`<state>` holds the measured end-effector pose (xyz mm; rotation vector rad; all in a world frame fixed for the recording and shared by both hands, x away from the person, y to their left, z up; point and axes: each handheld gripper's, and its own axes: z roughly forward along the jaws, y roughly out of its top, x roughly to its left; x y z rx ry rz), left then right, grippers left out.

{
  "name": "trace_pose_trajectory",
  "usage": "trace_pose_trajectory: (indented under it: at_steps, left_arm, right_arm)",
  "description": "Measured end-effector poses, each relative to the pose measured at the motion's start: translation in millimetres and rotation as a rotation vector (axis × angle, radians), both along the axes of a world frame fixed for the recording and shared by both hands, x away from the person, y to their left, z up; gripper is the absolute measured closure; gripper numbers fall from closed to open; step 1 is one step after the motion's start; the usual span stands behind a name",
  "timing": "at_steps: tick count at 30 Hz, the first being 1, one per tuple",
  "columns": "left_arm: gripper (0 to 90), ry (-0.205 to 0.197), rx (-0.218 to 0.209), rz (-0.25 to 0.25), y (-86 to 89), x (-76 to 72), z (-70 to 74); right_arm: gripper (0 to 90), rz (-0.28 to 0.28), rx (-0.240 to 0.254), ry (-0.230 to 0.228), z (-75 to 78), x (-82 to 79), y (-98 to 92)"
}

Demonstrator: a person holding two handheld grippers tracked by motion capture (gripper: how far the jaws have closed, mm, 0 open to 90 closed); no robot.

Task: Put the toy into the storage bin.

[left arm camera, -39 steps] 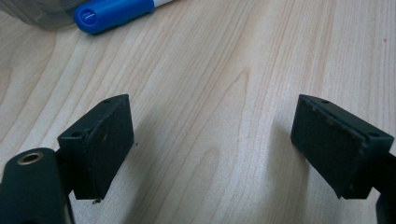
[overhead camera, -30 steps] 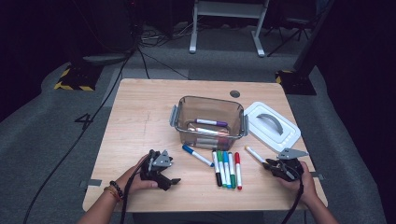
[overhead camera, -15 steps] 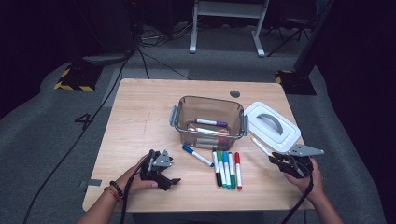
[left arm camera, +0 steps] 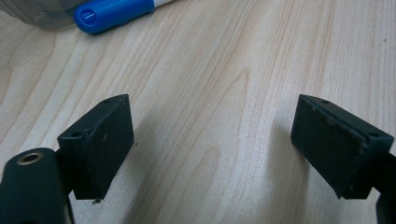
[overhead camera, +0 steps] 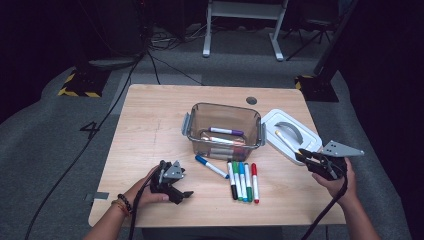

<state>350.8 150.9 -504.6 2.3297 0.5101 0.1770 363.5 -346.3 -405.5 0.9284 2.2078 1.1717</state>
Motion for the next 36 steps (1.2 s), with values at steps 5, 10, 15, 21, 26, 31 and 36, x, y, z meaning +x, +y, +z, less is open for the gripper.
trace_pose_trajectory:
  at_steps: [5, 10, 15, 21, 26, 31, 36]
  left_arm:
    - [13.6, 0.000, 0.000, 0.000, 0.0, 0.0, 0.0]
    - [13.6, 0.000, 0.000, 0.000, 0.0, 0.0, 0.0]
    - [13.6, 0.000, 0.000, 0.000, 0.0, 0.0, 0.0]
    - [13.6, 0.000, 0.000, 0.000, 0.0, 0.0, 0.0]
    - [13.6, 0.000, 0.000, 0.000, 0.0, 0.0, 0.0]
    - [13.6, 0.000, 0.001, 0.000, 0.0, 0.0, 0.0]
    - [13.6, 0.000, 0.001, 0.000, 0.0, 0.0, 0.0]
  right_arm:
    - [74.2, 0.019, -0.005, -0.046, 19.4, 4.5, 7.2]
    - [74.2, 0.044, 0.009, -0.074, 37.9, 11.1, 13.8]
    - [74.2, 0.099, 0.018, -0.084, 54.6, 22.9, 29.6]
    - [74.2, 0.171, 0.009, -0.068, 66.9, 41.1, 56.8]
    - [74.2, 0.216, 0.006, -0.057, 69.1, 57.4, 81.0]
    - [74.2, 0.276, -0.020, -0.032, 67.8, 69.8, 107.8]
    - [74.2, 0.324, -0.063, -0.003, 66.6, 80.4, 132.0]
